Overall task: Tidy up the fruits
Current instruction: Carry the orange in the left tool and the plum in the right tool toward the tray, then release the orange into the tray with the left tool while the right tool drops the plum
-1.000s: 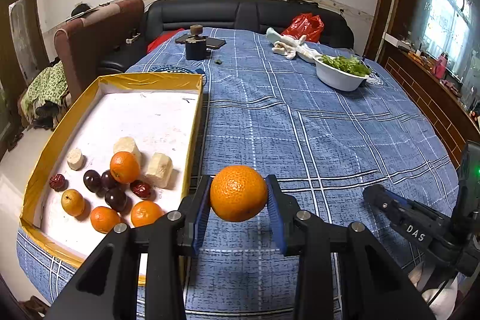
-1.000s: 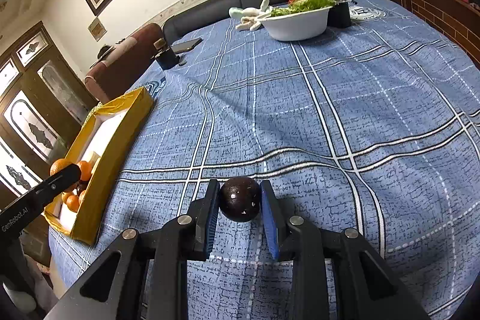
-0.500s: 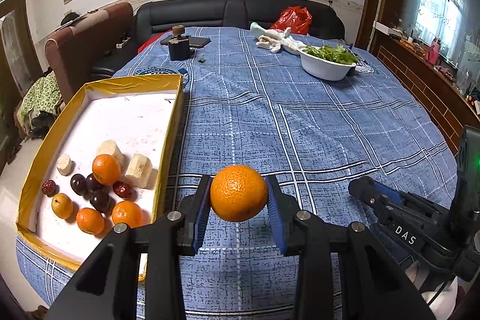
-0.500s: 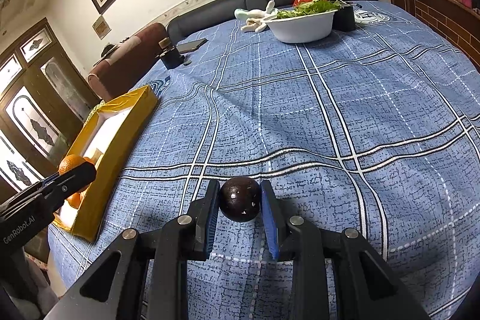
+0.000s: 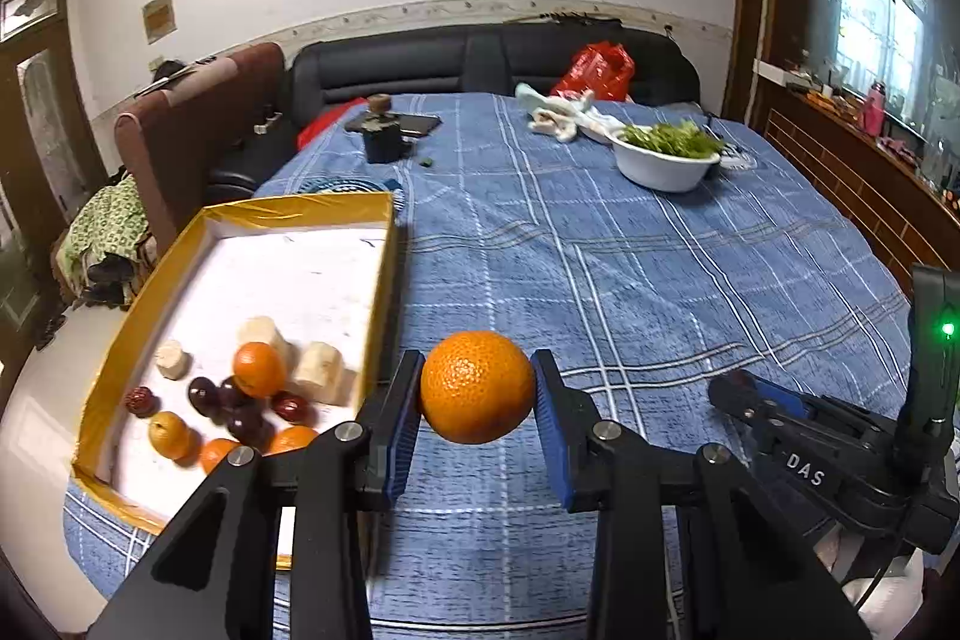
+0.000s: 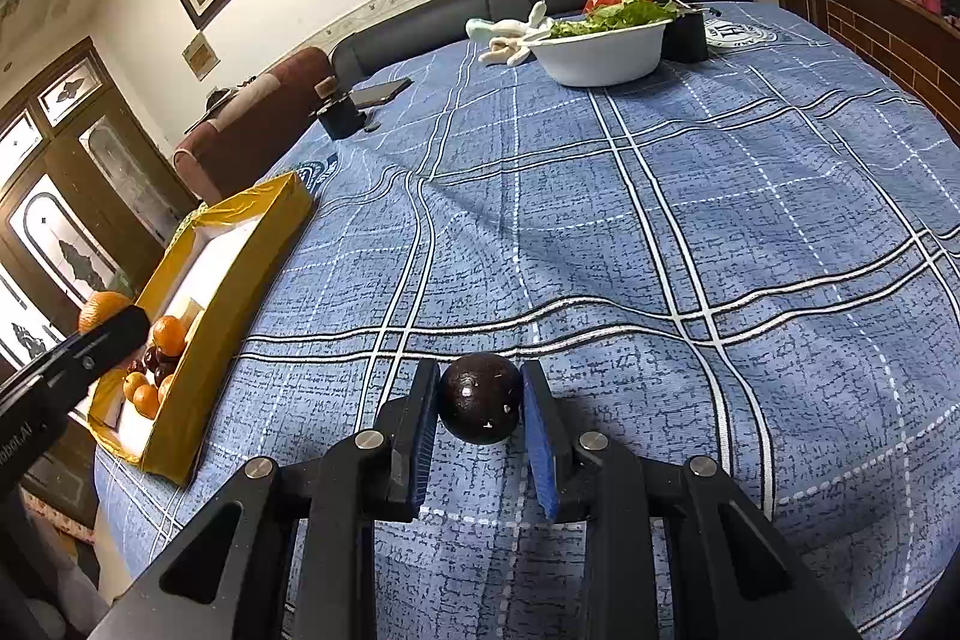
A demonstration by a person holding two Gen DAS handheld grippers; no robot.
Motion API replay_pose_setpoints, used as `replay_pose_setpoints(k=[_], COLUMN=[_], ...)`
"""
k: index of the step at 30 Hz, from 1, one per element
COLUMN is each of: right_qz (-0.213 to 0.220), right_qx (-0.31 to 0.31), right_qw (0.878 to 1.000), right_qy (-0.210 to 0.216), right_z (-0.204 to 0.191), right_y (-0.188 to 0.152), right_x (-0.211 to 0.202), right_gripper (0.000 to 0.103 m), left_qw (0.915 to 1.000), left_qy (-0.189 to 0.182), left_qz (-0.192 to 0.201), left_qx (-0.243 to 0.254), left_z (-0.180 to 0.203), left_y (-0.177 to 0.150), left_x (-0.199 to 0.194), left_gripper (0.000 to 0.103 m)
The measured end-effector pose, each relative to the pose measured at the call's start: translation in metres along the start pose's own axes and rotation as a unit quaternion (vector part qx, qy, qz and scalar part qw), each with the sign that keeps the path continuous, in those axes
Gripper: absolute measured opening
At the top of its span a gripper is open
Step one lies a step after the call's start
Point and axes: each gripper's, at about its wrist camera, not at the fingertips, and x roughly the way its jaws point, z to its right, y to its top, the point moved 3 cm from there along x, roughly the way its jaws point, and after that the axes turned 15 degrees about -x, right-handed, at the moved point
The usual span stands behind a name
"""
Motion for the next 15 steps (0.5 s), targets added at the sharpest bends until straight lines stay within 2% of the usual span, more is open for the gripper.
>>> replay_pose_setpoints(k=[9, 15], right_qz=[-0.002, 0.004], right_qx=[-0.007, -0.039], right_qw=[1.000, 0.999], right_qy=[-0.021, 0.027], right_z=[-0.005, -0.049], right_y=[0.004, 0.025], right_x=[-0.007, -0.018], right_gripper=[0.030, 0.031], left_qw=[0.9988, 0.9937], left_qy=[0.017, 0.040], left_qz=[0.022, 0.030], left_qx=[-0.040, -0.100], left_z=[-0.050, -0.112], left_y=[0.010, 0.019], left_x=[-0.016, -0.020], left_gripper=[0.035, 0.035])
